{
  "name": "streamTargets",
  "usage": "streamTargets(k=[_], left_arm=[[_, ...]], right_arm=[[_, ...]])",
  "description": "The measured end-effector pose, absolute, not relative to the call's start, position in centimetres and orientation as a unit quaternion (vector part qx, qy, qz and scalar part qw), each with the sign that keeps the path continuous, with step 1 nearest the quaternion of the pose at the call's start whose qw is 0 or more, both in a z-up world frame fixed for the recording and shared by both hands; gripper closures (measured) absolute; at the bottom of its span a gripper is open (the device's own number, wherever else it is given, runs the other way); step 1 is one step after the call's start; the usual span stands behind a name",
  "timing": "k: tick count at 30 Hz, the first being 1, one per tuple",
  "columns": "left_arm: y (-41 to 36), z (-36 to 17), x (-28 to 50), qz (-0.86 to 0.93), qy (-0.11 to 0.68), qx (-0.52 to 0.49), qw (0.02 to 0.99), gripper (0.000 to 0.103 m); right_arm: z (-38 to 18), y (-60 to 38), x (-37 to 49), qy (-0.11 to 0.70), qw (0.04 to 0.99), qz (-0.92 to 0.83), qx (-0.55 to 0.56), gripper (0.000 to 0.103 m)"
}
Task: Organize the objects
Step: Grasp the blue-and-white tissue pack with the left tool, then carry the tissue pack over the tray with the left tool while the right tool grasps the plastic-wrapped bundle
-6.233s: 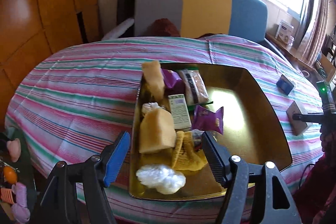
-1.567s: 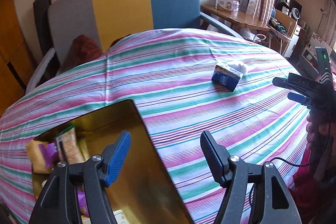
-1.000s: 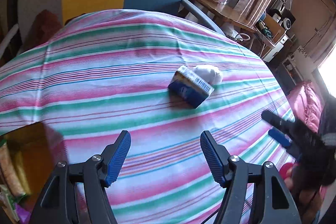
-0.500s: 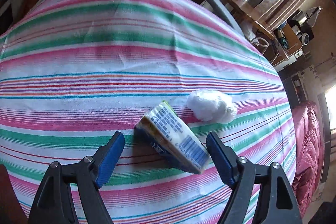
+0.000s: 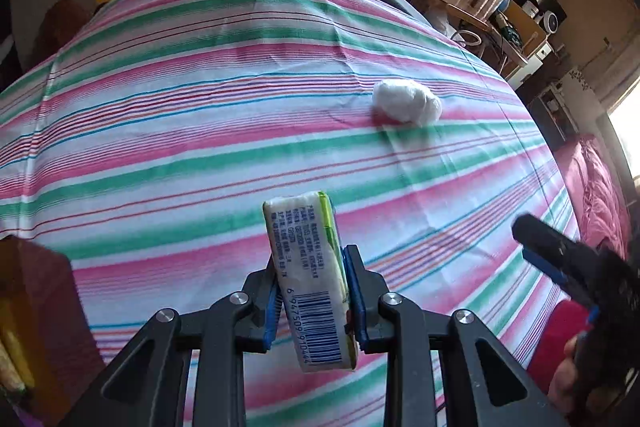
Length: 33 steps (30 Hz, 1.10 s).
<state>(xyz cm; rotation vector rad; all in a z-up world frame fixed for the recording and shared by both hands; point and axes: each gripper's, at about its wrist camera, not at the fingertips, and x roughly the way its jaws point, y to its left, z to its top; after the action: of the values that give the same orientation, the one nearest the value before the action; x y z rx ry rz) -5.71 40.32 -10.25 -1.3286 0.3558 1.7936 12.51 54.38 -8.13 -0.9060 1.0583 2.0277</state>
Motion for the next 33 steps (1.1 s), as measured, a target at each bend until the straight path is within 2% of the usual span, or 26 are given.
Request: streamTargets(k=[9, 15, 19, 27, 28, 30, 31, 33], left_arm=[[32.7, -7.3, -0.2, 0.726, 0.183, -0.471, 0.466, 0.075], [29.2, -5.8, 0.1, 0.732, 0.159, -0.462, 0.476, 0.075], [27.7, -4.7, -0.3, 0.737, 0.141, -0.455, 0.479, 0.075], [25.5, -4.6, -2.2, 0.746, 0.113, -0.467, 0.461, 0.075], [25.5, -4.7, -2.2, 0.747, 0.113, -0.468, 0.459, 0.075], [25.3, -4.9, -2.3, 0.747, 0.111, -0.470, 0.456, 0.075], [25.2, -4.9, -2.4, 0.747, 0.110, -0.471, 0.455, 0.075], [24.9, -4.9, -2.3, 0.750, 0.109, -0.469, 0.453, 0.075]], right_arm=[[-9.4, 53.3, 10.4, 0.378, 0.314, 0.771, -0.405, 0.016], [-8.2, 53.6, 6.8, 0.318, 0.307, 0.785, -0.433, 0.016], [-7.6, 56.2, 2.9, 0.274, 0.325, 0.799, -0.426, 0.005], [-10.4, 61.4, -3.7, 0.229, 0.362, 0.773, -0.469, 0.004], [-10.8, 61.8, -4.2, 0.226, 0.366, 0.769, -0.473, 0.006], [-11.5, 62.0, -4.6, 0.220, 0.361, 0.772, -0.475, 0.028], [-11.9, 62.1, -4.7, 0.220, 0.357, 0.768, -0.483, 0.042], [-11.6, 61.5, -4.4, 0.215, 0.349, 0.777, -0.477, 0.045]])
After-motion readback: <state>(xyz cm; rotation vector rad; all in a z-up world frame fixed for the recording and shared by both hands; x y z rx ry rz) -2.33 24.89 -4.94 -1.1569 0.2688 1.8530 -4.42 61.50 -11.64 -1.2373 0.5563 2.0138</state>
